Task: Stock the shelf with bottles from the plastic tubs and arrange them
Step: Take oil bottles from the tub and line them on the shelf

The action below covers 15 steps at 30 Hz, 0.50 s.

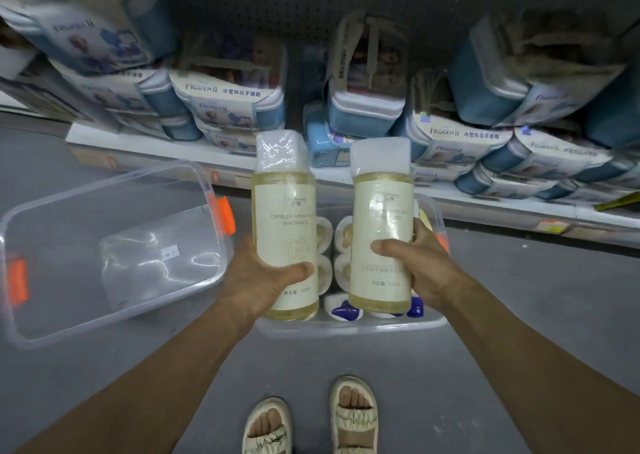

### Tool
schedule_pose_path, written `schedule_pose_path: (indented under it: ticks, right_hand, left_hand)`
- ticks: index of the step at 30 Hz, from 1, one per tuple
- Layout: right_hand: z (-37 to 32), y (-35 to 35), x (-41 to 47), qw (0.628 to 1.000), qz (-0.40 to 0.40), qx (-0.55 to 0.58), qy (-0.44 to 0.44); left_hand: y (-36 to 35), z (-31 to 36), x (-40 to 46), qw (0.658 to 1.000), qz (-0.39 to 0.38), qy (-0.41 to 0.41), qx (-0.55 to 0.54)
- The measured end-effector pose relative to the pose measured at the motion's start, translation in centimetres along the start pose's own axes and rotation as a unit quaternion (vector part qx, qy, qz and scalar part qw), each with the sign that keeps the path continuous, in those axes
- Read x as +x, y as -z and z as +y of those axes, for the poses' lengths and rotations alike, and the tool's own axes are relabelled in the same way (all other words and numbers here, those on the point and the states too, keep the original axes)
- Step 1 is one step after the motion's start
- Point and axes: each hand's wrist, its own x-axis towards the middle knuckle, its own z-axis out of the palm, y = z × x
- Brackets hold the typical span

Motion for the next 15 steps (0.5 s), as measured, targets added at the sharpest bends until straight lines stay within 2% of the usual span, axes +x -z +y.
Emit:
schedule_pose_path:
  ticks: [3, 15]
  right_hand:
    - [-2.7, -0.1, -3.4, 0.999, -0.026, 0.0, 0.022]
    - [-15.4, -3.8, -19.3, 0.99, -0.032, -0.046, 0.133]
  left_hand:
    - [1.8, 2.6, -2.6, 1.0, -0.001, -0.015, 0.002]
    - [10.9, 14.8, -15.3, 0.993, 0.024, -0.089, -0.07]
